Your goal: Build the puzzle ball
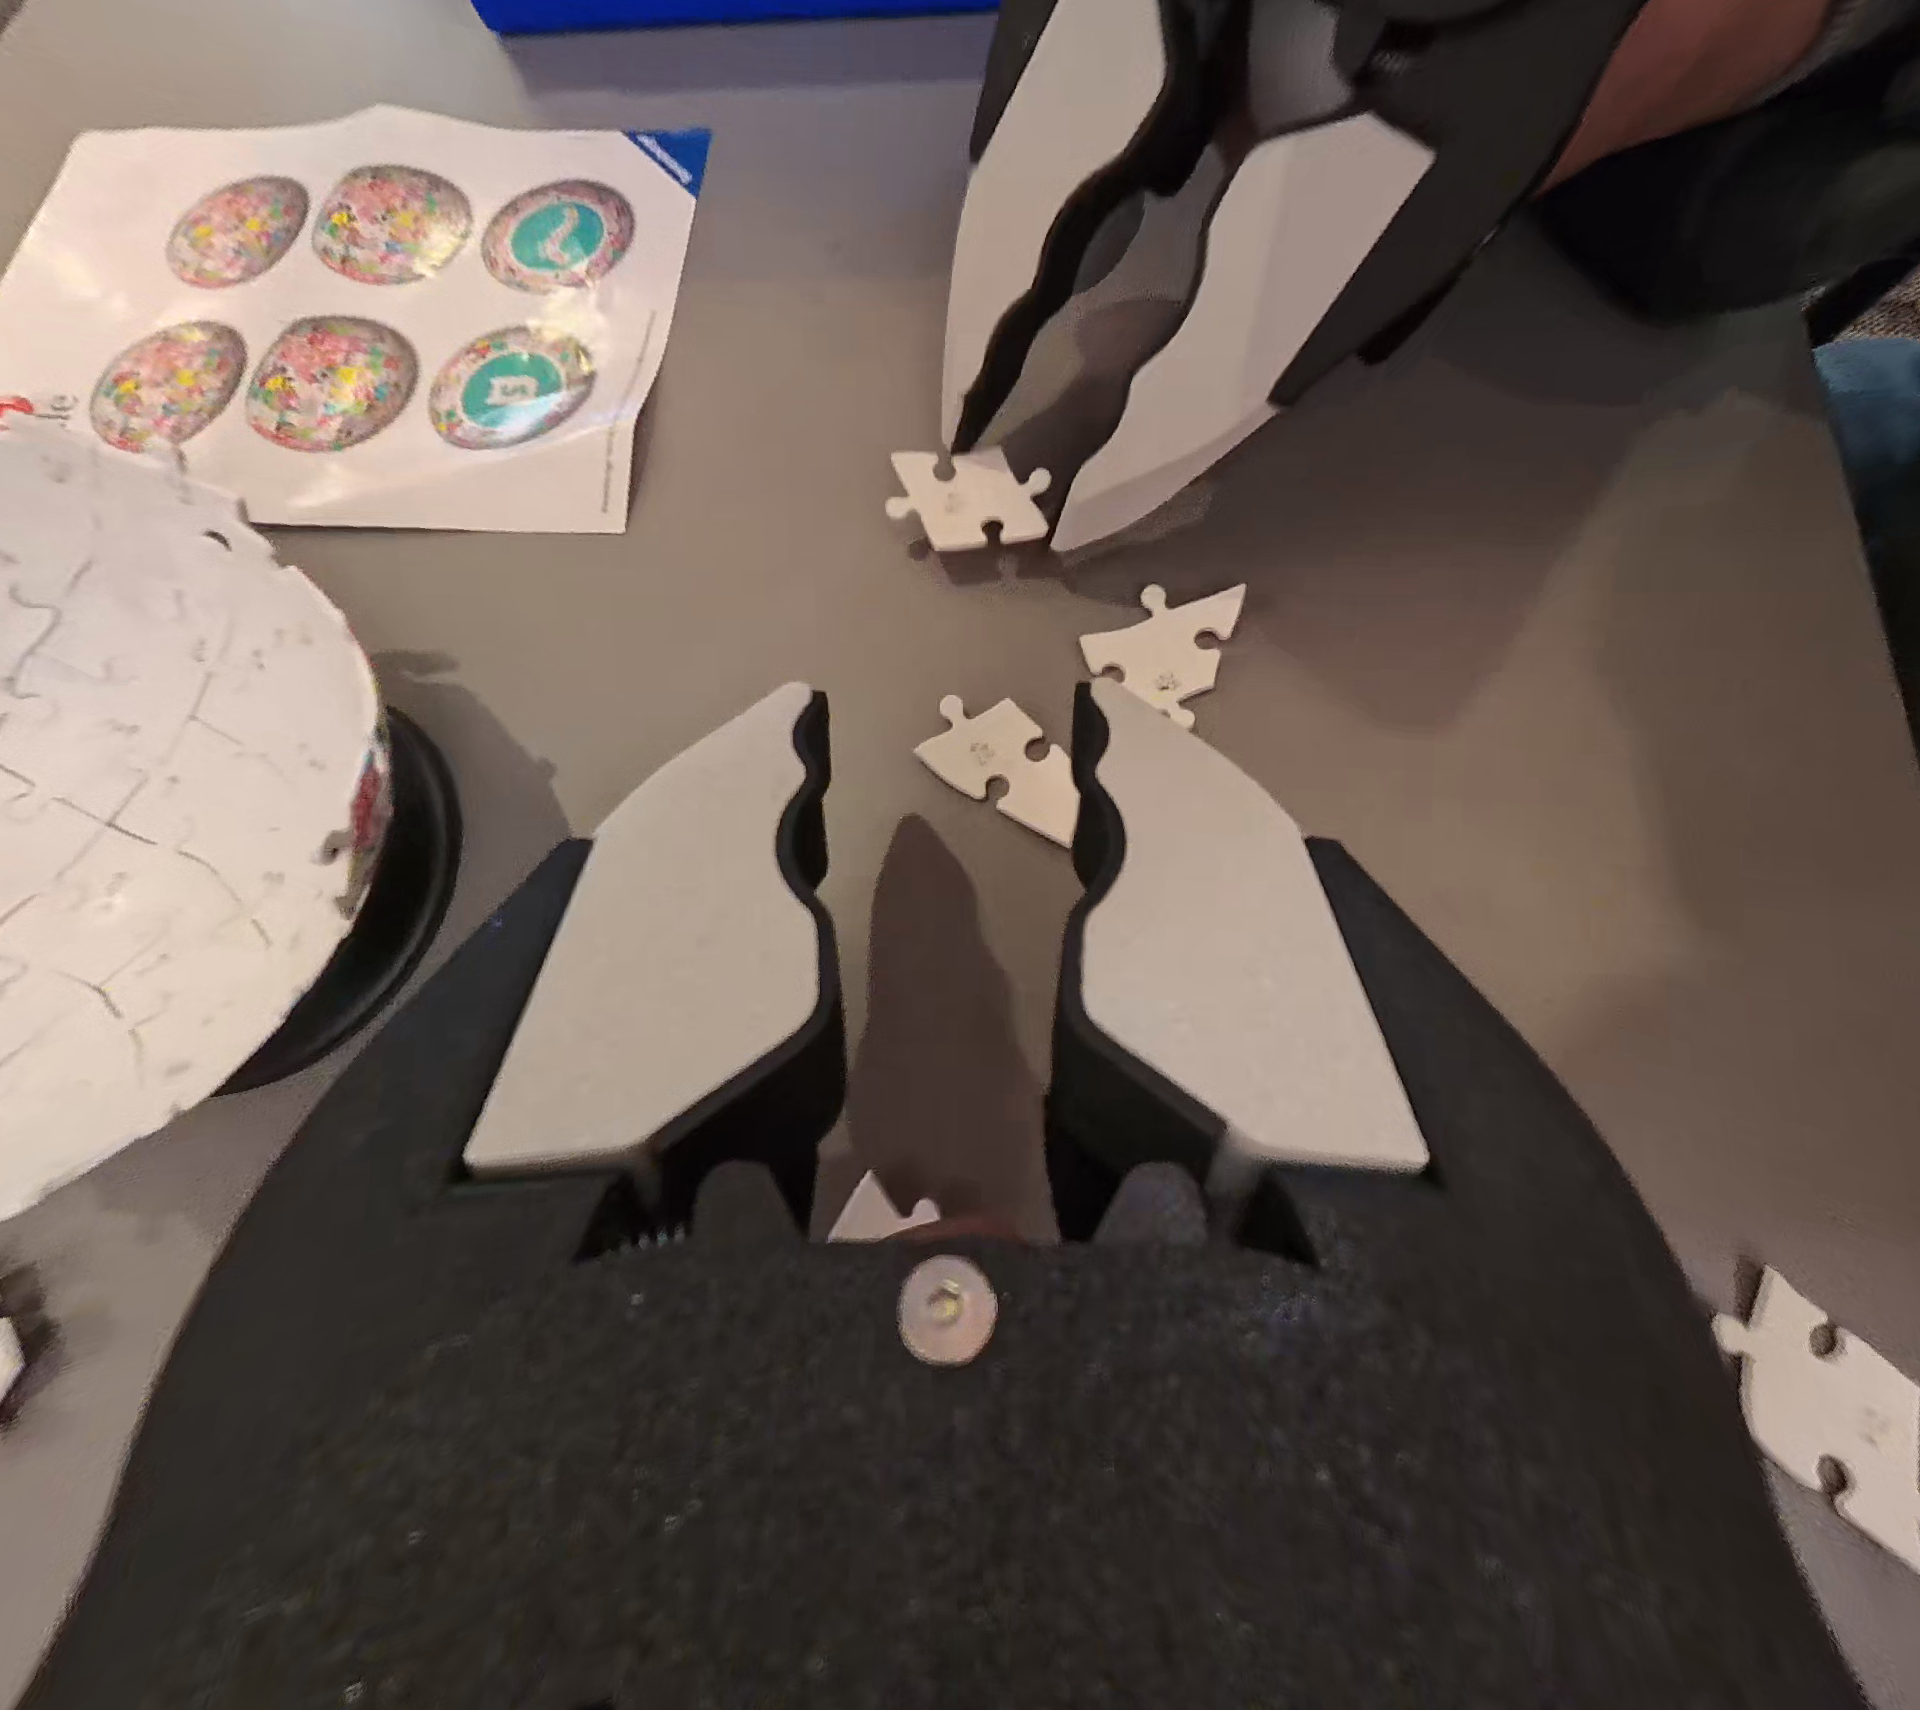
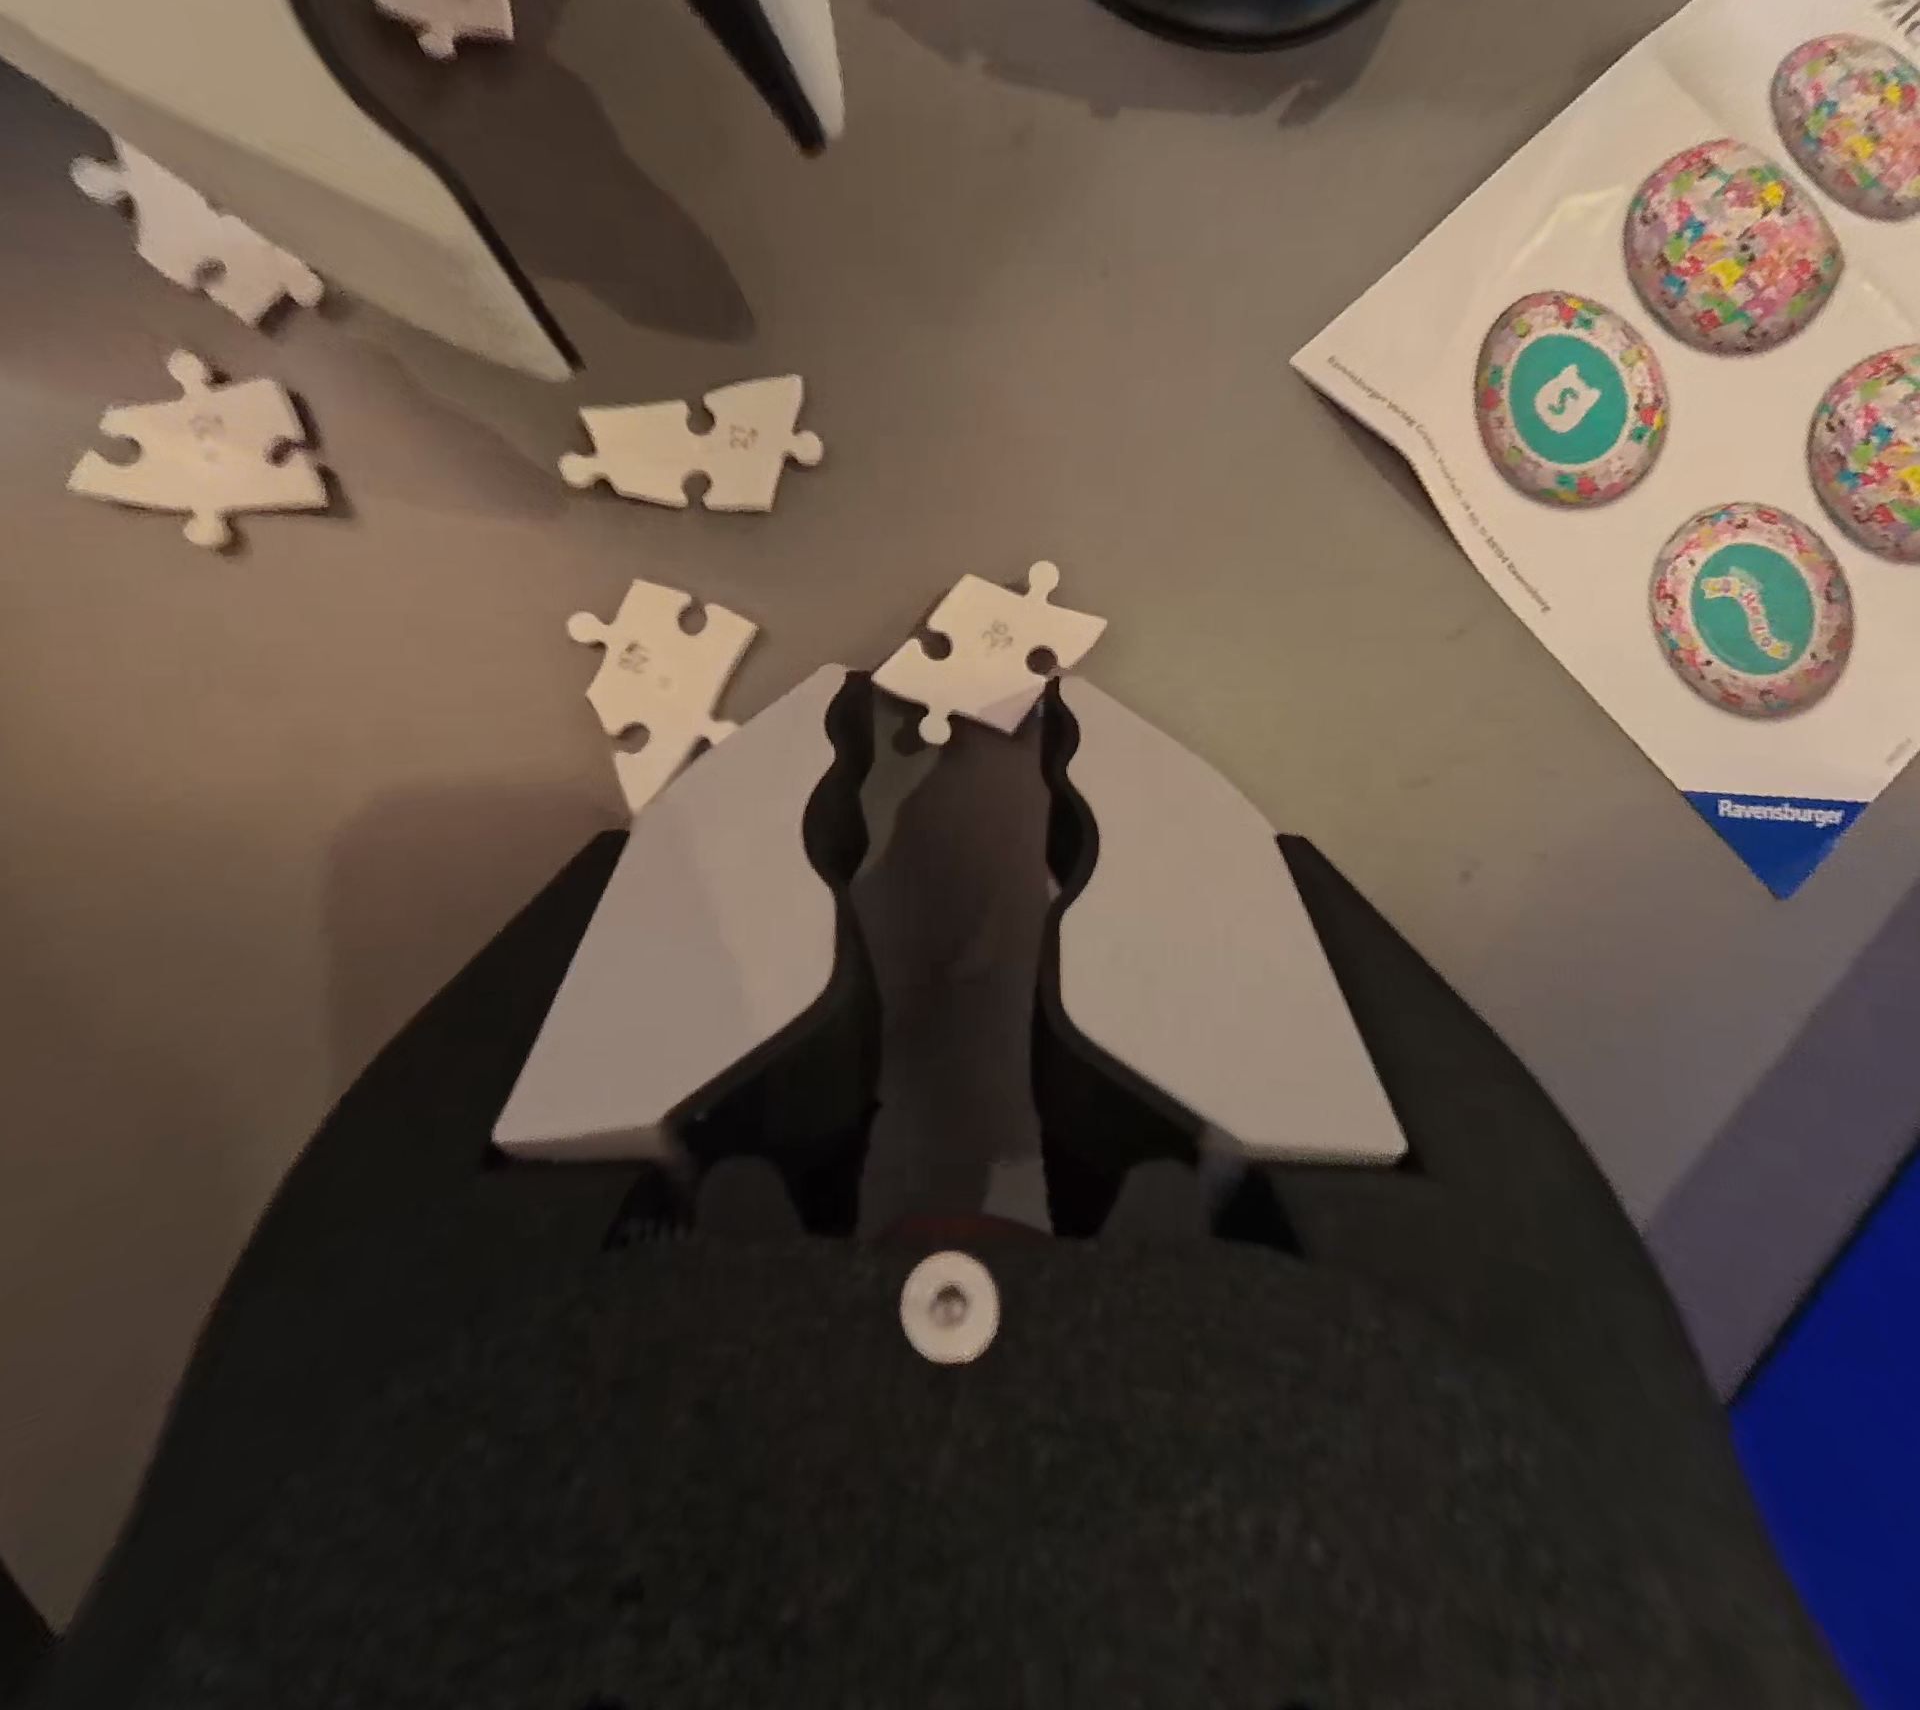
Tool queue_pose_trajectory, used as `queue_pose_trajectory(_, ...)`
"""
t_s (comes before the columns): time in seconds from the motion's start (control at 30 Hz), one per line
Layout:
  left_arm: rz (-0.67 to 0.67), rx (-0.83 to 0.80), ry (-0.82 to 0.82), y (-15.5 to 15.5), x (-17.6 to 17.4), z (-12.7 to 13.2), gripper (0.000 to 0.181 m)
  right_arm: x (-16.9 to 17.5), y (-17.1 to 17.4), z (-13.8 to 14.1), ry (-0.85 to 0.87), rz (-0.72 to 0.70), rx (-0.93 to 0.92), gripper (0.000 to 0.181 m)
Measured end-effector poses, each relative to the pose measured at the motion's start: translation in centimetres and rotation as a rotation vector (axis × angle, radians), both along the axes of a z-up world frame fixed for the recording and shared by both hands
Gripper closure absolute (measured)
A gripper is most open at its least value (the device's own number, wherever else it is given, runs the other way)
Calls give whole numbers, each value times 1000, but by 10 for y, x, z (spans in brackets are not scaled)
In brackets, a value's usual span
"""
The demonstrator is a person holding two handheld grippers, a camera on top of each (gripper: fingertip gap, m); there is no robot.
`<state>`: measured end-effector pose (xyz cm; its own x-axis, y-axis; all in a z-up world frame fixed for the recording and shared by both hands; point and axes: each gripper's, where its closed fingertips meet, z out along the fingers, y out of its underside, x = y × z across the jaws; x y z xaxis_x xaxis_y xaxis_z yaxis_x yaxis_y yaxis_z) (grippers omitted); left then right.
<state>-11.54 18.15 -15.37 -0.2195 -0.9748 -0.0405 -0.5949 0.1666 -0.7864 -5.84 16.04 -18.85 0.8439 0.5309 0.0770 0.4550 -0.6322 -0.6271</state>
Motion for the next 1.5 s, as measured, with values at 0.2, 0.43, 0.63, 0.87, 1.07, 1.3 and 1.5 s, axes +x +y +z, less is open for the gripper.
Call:
queue_pose_trajectory(0.2,-5,-378,-88,-15,6,25,145,-31,6,57,37,45,292,151)
queue_pose_trajectory(0.43,-80,-757,-144,-19,1,48,176,-58,12,79,-48,71,486,150)
queue_pose_trajectory(0.63,-94,-610,-12,-14,-10,29,180,-62,3,85,31,178,451,151)
queue_pose_trajectory(0.87,-142,-379,111,-14,-29,20,179,-77,12,98,117,420,194,156)
queue_pose_trajectory(1.07,-127,-291,122,-9,-32,18,179,-89,21,71,-43,503,99,178)
queue_pose_trajectory(1.3,-46,-317,-10,21,-35,37,158,-78,52,105,300,266,242,179)
queue_pose_trajectory(1.5,-58,-443,-177,23,-28,63,177,-85,55,131,722,211,317,179)
